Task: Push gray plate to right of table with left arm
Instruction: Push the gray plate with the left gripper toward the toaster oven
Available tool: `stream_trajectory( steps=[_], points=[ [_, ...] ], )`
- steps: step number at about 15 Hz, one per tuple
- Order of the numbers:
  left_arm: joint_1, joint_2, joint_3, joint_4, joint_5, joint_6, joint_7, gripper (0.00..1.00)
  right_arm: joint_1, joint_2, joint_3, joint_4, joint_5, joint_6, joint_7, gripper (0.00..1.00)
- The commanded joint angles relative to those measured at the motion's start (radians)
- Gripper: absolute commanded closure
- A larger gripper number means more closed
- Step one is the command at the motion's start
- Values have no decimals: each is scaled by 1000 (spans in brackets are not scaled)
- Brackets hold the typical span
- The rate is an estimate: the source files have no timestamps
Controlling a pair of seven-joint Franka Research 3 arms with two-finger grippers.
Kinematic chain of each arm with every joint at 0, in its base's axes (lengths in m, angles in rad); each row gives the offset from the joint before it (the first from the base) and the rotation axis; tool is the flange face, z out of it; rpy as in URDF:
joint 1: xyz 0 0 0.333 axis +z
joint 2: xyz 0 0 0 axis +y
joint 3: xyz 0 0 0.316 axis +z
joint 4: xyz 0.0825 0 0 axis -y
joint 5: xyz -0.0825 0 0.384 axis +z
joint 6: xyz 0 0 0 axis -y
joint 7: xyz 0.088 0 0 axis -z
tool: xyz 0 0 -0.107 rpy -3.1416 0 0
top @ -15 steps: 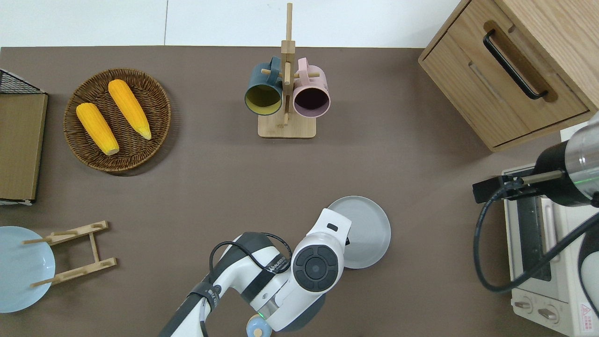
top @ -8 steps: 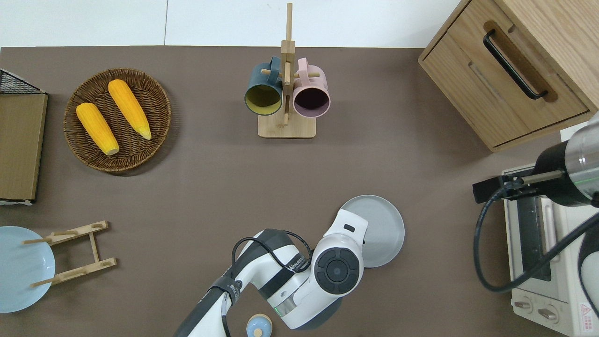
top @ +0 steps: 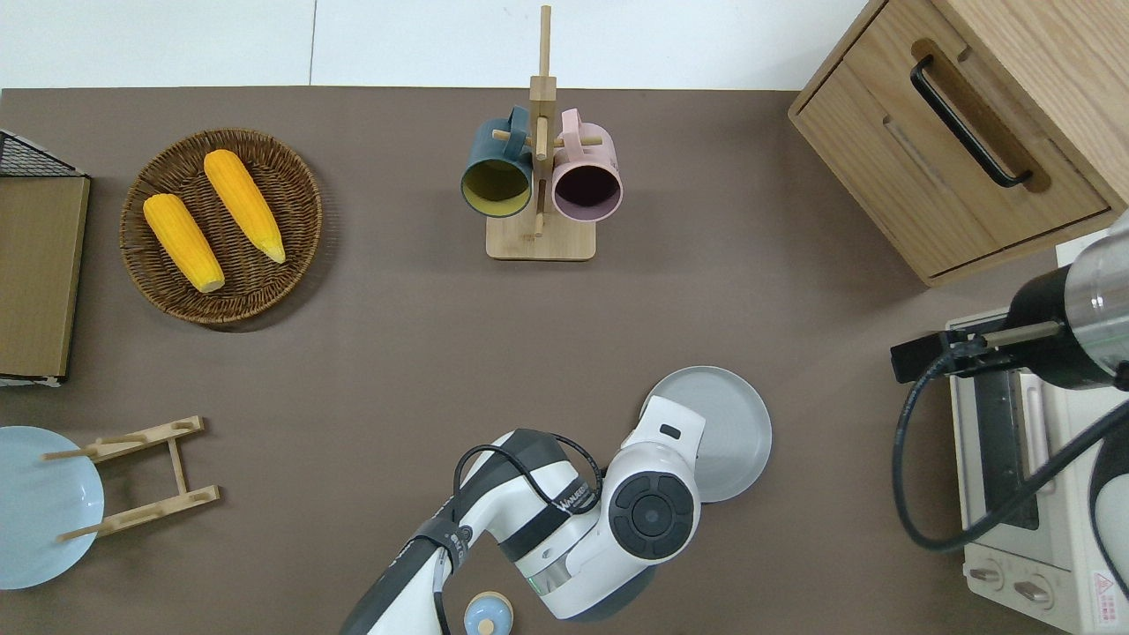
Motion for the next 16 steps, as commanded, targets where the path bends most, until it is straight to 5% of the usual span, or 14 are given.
stream_trajectory(
  steps=[1, 2, 6, 8, 13, 16],
  points=[
    [-16, 36, 14, 36, 29, -2, -28, 561, -20, -6, 13, 4, 10, -12, 1, 17],
    [-13, 36, 14, 39, 29, -16, -26, 337, -20, -6, 15, 4, 10, -12, 1, 17],
    [-7, 27, 14, 95, 29, -123, -20, 187, -20, -6, 13, 4, 10, -12, 0, 17],
    [-4, 16, 18, 108, 29, -152, -18, 20, -20, -6, 15, 4, 10, -12, 0, 17],
    [5, -45, 28, 108, 27, -230, -9, 15, -20, -6, 13, 4, 10, -12, 1, 17],
    [77, -132, 24, 109, 13, -365, 113, 17, -20, -6, 15, 4, 10, -12, 0, 17]
  ],
)
